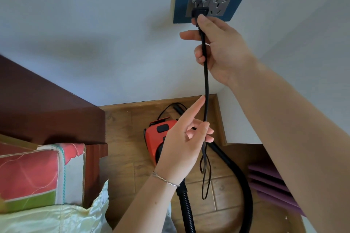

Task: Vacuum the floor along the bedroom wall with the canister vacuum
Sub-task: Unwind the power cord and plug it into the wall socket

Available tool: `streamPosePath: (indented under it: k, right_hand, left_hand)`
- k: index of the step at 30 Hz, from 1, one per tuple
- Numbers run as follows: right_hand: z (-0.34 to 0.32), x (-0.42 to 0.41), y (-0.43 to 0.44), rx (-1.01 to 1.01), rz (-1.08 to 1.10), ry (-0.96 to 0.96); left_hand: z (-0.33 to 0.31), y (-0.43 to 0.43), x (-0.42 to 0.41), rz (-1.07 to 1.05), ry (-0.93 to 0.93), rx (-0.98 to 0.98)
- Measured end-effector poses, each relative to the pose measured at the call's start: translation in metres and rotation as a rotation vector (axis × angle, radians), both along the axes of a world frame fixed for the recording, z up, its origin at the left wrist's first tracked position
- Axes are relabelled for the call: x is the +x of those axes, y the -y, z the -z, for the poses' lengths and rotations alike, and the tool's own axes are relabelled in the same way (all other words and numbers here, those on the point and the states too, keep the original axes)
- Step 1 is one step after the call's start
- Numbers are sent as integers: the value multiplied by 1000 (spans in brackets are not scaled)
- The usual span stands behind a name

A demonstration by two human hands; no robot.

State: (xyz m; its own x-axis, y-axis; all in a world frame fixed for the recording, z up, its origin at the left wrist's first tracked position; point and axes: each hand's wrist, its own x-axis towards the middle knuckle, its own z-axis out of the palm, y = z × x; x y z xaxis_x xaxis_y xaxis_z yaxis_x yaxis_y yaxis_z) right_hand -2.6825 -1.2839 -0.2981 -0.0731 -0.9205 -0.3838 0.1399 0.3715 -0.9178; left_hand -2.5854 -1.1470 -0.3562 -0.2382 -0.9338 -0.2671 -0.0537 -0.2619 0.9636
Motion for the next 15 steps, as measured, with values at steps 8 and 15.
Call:
streamPosePath:
  k: [8,15]
  right_hand:
    - [-8,6,8,17,68,166]
    - [-20,8,16,89,149,185]
  left_hand:
    - [-15,-1,-5,-74,-92,79]
    - [-28,-1,-8,-63,-103,71]
